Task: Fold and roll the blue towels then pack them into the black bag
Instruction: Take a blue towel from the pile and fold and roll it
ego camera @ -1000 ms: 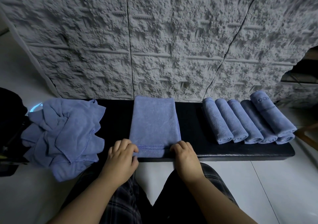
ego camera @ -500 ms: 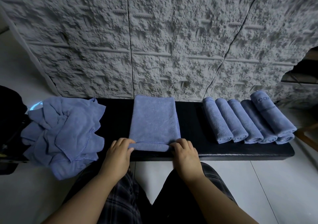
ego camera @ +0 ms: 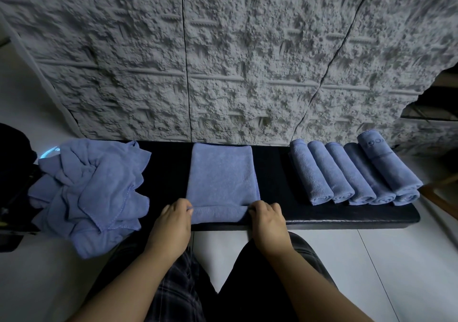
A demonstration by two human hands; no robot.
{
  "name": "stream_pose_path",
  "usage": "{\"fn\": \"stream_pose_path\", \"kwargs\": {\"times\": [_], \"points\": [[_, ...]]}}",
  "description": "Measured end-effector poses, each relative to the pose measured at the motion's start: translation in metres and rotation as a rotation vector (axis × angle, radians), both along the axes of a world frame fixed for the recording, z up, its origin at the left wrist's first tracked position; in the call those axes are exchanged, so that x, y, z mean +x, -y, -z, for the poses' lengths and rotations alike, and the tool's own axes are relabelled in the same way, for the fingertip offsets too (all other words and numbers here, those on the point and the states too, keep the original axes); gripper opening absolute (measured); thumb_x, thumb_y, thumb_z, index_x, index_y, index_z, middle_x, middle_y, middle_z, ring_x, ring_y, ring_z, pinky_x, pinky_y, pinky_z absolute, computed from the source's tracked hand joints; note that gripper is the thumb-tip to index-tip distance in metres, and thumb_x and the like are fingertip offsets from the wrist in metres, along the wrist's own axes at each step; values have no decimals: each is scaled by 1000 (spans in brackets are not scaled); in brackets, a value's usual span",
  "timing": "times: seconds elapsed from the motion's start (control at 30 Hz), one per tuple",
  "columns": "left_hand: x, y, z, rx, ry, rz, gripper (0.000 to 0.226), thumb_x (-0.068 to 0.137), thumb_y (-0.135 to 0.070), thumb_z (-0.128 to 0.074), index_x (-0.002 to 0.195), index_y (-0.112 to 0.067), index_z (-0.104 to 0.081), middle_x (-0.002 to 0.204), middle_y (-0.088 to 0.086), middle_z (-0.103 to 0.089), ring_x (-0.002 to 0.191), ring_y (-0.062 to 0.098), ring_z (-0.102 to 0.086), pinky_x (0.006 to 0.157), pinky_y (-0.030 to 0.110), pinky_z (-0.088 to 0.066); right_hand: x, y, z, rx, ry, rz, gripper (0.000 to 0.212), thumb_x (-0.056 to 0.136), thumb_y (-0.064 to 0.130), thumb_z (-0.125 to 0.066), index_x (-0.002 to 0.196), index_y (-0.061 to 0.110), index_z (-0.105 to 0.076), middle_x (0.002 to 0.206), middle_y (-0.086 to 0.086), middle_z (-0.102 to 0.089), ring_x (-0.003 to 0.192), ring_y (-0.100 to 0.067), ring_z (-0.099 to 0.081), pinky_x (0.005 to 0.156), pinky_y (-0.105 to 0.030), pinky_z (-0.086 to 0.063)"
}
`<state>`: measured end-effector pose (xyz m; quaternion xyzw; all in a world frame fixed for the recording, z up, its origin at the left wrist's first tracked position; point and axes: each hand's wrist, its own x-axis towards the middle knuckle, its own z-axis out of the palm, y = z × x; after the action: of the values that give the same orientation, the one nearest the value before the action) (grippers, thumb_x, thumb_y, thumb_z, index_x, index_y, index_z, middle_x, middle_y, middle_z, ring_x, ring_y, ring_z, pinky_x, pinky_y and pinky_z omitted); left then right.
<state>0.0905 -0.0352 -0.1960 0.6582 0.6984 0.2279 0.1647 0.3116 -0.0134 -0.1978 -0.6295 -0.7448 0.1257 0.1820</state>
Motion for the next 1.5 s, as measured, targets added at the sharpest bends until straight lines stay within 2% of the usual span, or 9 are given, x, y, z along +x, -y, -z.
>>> {"fn": "stream_pose_path", "kwargs": {"times": [0.1,0.17,0.43,0.67,0.87,1.07,1.17,1.27,1.5], "points": [[-2,1,0,85,-77,-4,8,88,-8,-58,87,-12,-51,77,5,-55,72,24,-50,55,36,-44,-7,0,1,152,53,72,4,84,16,-56,82,14,-54,76,-4,-56,66,-21,-43,54,-33,-39],[-10,1,4,101,-127,-19,28,74,3,-68,85,-14,-48,79,5,-52,69,24,-49,50,33,-42,-6,-1,0,201,97,85,31,65,2,-73,80,15,-50,77,-5,-52,65,-24,-46,52,-31,-36],[-6,2,-7,221,-173,24,48,48,18,-63,78,-16,-47,86,-1,-47,76,20,-46,60,32,-45,0,-5,-2,195,47,-96,46,51,-14,-68,85,17,-60,85,1,-55,70,-22,-49,56,-31,-45],[2,3,-6,150,-71,156,45,84,-40,-36,124,-20,-41,131,2,-50,117,22,-49,94,37,-39,1,-4,-1,183,13,-93,46,54,-14,-69,87,17,-65,86,3,-57,71,-21,-51,58,-31,-47],[0,-12,-7,-31,71,116,77,77,-63,-22,140,-20,-36,141,-2,-42,131,17,-36,103,30,-21,2,-5,0,169,12,-93,47,55,-14,-65,88,18,-64,87,2,-56,72,-21,-48,61,-29,-44],[2,-17,-13,-26,125,158,66,75,-62,-39,121,-17,-56,110,-11,-49,114,15,-42,93,28,-29,2,-3,-1,182,12,-92,45,55,-13,-66,89,17,-65,88,1,-57,72,-22,-49,62,-27,-41],[1,-16,-9,-46,167,101,37,87,-35,-61,111,-8,-61,94,-7,-47,100,17,-48,83,28,-37,2,-3,-2,180,-1,-100,45,56,-14,-64,90,16,-65,89,1,-59,73,-22,-50,62,-27,-42],[-1,-16,1,-97,120,52,25,91,-31,-56,92,-6,-58,83,-4,-46,91,21,-46,74,28,-35,1,-3,-2,156,-26,-101,43,60,-13,-64,90,17,-65,92,2,-61,74,-20,-52,63,-30,-48],[5,-16,4,-52,-82,-94,27,94,-35,-47,91,-9,-55,98,6,-48,93,25,-45,78,38,-42,0,-1,-1,56,-67,-108,37,73,32,-42,99,15,-62,104,1,-61,92,-21,-54,79,-33,-50]]}}
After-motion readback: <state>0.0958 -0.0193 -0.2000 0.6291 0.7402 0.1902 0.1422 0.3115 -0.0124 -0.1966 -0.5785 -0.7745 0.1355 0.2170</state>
